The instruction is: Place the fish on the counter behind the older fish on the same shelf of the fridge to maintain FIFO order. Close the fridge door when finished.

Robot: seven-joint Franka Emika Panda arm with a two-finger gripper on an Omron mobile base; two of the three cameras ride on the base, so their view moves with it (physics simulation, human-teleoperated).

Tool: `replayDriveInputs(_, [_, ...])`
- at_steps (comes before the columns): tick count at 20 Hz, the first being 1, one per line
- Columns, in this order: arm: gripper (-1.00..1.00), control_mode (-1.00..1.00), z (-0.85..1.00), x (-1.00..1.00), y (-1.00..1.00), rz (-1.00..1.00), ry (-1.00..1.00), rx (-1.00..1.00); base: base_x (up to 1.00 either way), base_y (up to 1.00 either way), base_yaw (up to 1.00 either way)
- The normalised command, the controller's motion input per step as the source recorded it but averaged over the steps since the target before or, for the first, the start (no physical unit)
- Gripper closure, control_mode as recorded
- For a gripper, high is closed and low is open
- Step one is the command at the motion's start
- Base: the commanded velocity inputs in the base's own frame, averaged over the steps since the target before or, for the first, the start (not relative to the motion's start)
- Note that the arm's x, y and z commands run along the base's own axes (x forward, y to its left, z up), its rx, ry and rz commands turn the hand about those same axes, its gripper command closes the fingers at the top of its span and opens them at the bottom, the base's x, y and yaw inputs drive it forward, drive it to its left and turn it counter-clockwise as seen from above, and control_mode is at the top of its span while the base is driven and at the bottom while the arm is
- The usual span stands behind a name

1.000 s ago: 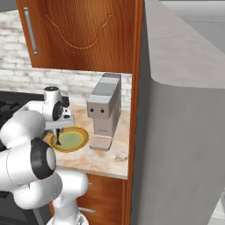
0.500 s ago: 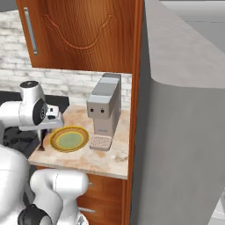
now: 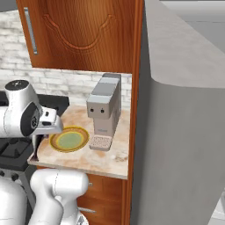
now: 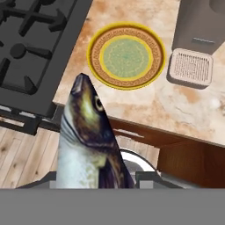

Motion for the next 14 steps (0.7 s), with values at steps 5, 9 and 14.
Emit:
replayDriveInputs(5, [1.00,-1.00,0.29,0.02,-0.06,-0.01,0.02,0.00,0.00,0.00,0.00])
replayDriveInputs(9, [1.00,-1.00,0.00,0.00,0.00,0.00,0.00,0.00,0.00,0.00,0.00])
replayDriveInputs(14, [1.00,-1.00,-0.10,-0.43,0.00,-0.01,0.00,0.00,0.00,0.00,0.00])
